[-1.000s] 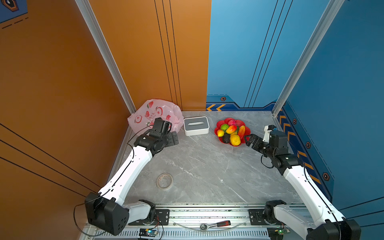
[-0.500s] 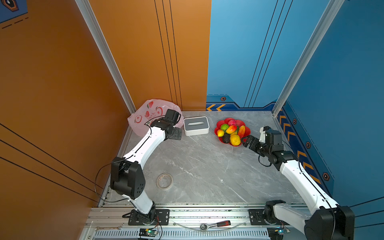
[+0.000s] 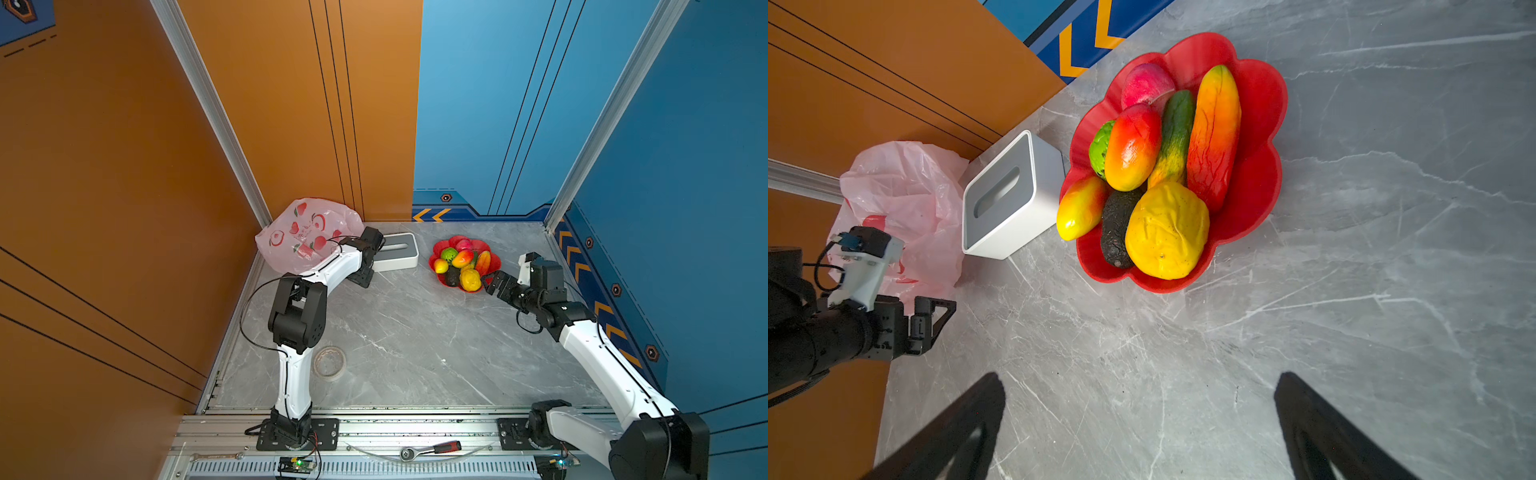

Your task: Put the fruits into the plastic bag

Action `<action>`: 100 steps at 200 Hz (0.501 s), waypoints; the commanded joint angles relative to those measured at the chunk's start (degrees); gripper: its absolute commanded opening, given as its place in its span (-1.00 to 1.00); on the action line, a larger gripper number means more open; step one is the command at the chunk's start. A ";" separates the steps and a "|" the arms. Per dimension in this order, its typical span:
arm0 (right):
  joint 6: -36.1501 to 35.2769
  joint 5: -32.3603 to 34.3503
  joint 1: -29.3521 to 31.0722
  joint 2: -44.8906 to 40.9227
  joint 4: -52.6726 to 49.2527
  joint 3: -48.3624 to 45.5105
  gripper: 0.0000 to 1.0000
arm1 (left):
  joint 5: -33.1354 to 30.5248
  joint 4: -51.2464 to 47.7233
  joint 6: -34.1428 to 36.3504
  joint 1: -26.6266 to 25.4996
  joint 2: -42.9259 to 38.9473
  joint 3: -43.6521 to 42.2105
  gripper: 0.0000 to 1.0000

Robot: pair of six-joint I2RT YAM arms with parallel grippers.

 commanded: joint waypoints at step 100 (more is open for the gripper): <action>0.16 -0.11 0.74 -1.46 -1.00 -0.62 1.00 | -8.06 -0.46 2.76 3.82 6.14 4.34 0.95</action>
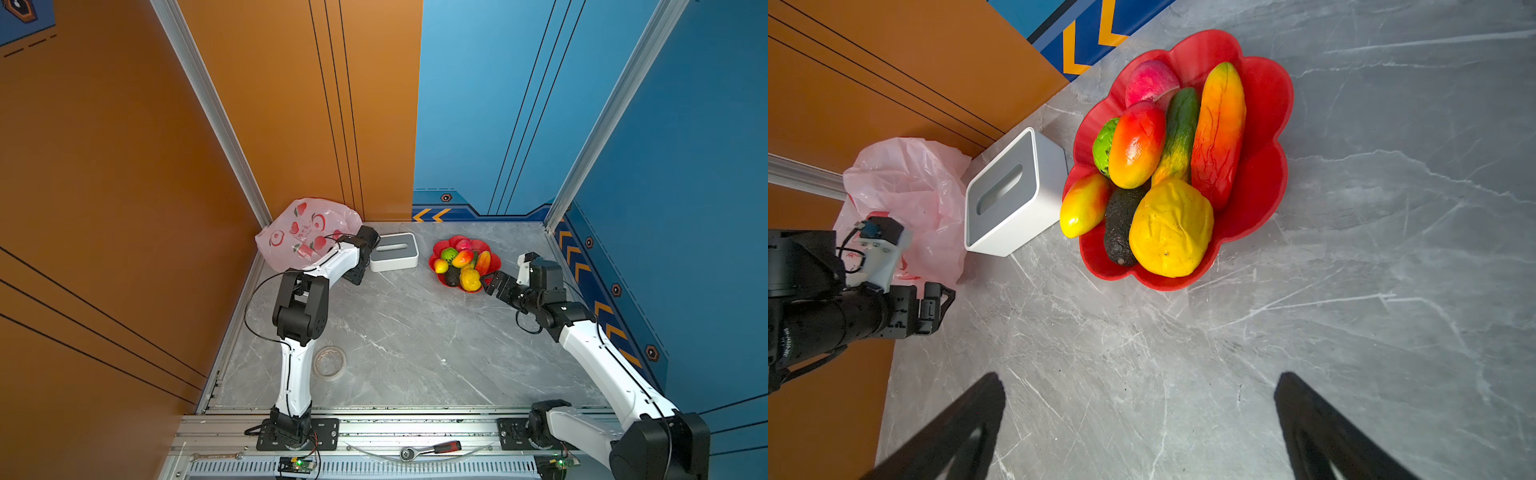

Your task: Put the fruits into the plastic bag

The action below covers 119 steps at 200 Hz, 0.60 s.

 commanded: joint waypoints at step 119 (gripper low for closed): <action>0.64 0.65 1.26 -2.48 -1.15 -0.46 1.00 | -0.90 0.02 0.56 2.57 3.36 1.96 -0.26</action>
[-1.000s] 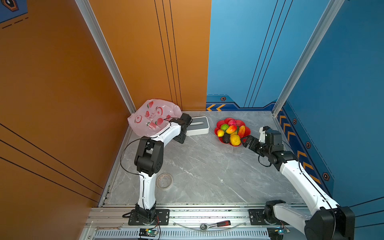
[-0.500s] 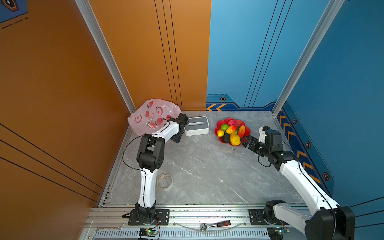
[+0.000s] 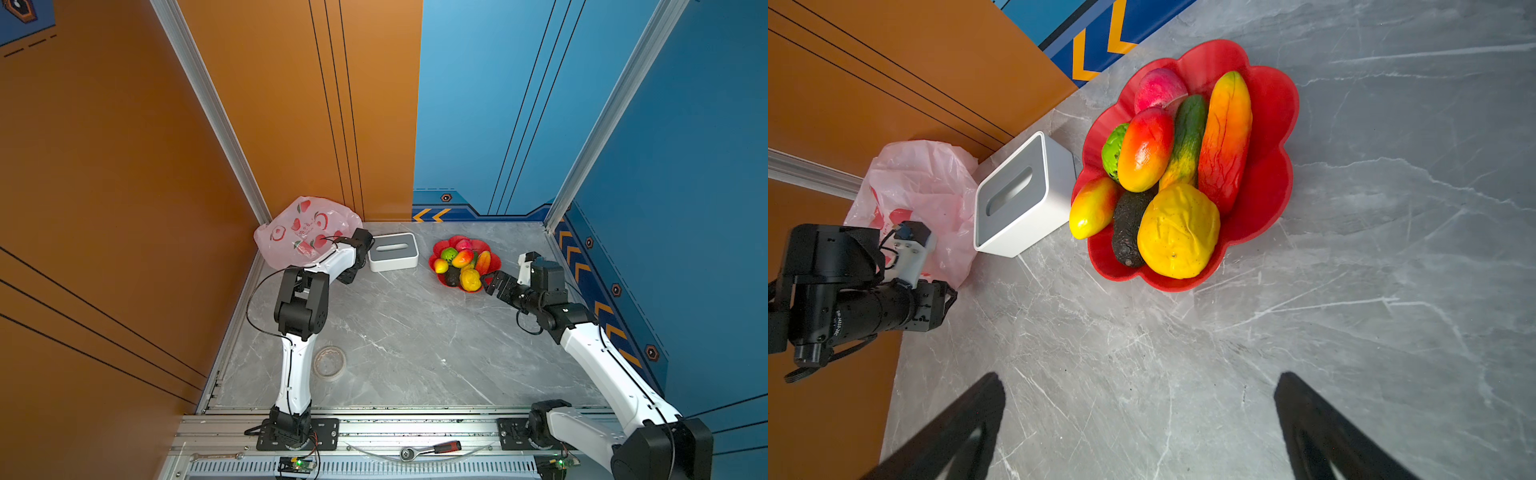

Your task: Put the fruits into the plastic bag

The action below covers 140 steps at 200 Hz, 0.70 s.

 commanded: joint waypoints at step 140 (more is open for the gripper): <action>2.25 1.91 3.91 -1.39 0.51 -0.59 1.00 | -2.05 -5.24 -0.81 -5.11 -24.99 -1.73 -1.00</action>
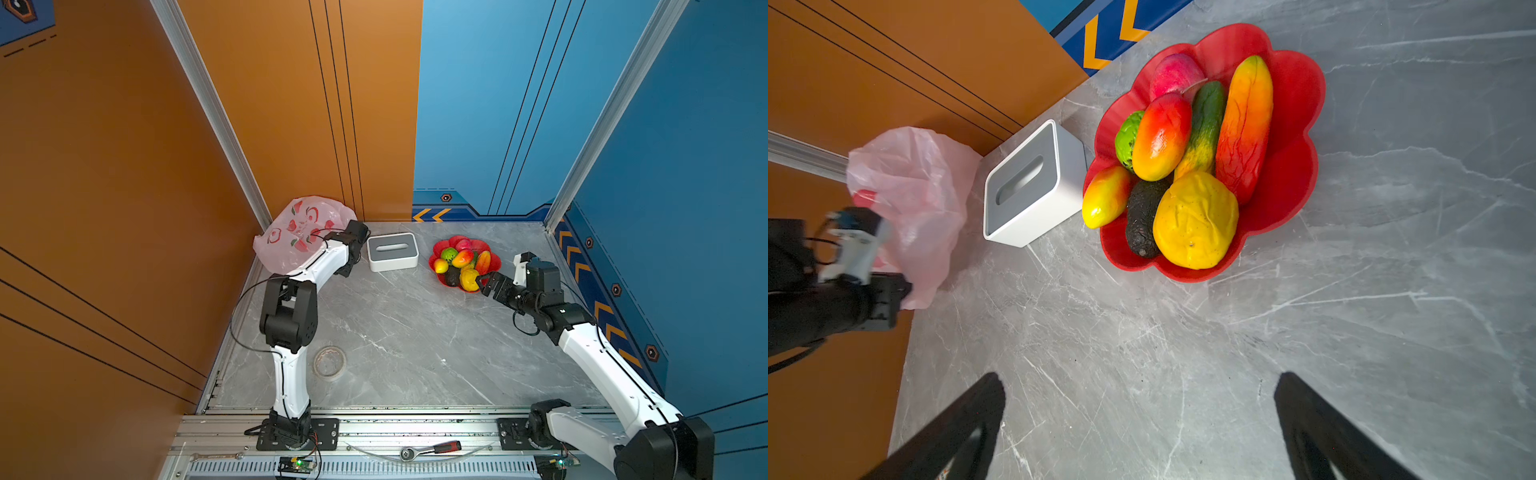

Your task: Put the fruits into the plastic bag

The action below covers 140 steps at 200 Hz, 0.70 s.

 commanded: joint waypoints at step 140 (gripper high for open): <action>1.03 9.35 -1.18 -15.84 -5.62 -2.13 1.00 | 12.78 -13.76 -1.29 -38.12 -20.40 37.92 -1.00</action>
